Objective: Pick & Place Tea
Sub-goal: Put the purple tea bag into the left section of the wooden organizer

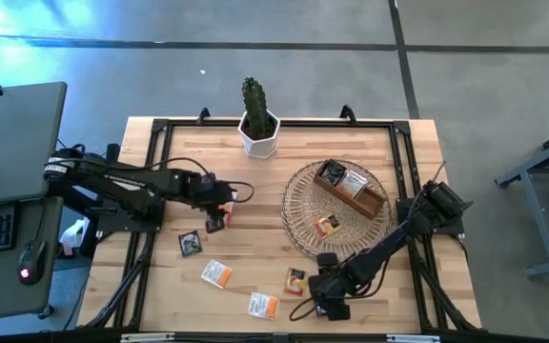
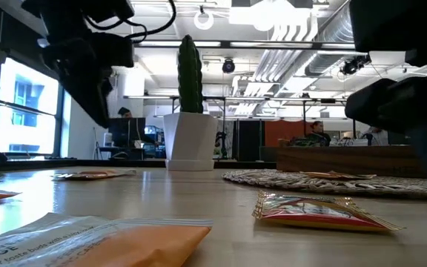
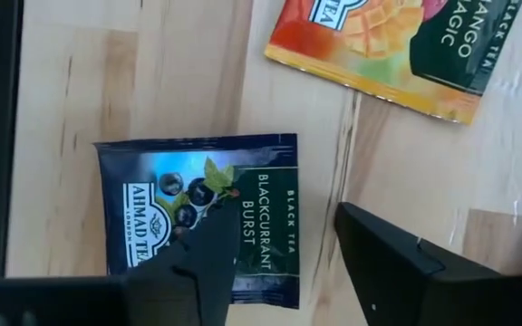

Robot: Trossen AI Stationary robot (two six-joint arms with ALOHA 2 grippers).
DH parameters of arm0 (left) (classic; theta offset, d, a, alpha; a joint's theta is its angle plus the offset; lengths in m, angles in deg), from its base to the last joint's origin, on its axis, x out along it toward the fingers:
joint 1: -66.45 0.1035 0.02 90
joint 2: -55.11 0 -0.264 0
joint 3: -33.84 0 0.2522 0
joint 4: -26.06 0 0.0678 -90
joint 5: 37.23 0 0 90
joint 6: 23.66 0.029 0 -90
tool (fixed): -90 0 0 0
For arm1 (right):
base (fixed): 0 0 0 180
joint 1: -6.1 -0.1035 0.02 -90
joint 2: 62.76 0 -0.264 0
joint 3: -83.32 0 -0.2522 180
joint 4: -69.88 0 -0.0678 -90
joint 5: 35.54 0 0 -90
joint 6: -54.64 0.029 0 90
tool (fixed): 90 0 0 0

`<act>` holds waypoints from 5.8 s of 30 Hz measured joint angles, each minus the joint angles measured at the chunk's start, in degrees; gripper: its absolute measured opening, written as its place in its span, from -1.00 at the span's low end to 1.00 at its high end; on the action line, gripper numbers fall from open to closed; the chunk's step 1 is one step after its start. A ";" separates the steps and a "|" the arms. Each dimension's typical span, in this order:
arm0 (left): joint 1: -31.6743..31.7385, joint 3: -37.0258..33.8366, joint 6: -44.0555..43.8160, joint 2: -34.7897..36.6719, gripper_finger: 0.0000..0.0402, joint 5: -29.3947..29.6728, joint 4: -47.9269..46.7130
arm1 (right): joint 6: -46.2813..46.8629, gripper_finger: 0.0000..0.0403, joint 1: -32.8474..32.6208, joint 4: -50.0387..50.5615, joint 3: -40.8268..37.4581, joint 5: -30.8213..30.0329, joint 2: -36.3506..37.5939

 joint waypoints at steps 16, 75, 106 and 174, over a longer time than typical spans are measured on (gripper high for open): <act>0.02 1.71 -1.11 0.00 -0.10 2.49 -6.83 | -0.80 -0.89 1.80 2.32 -0.09 -3.48 -0.07; 0.04 1.67 -0.78 -0.02 -0.10 7.61 -6.10 | -5.14 -0.80 35.84 34.46 -0.20 -48.15 8.47; 0.04 1.64 -0.78 -0.04 -0.10 7.66 -6.23 | 2.42 -0.93 33.59 43.91 10.14 -30.15 15.74; 0.04 1.64 -0.77 -0.04 -0.10 6.95 -6.03 | -7.48 -1.00 47.70 30.17 3.12 -27.07 7.18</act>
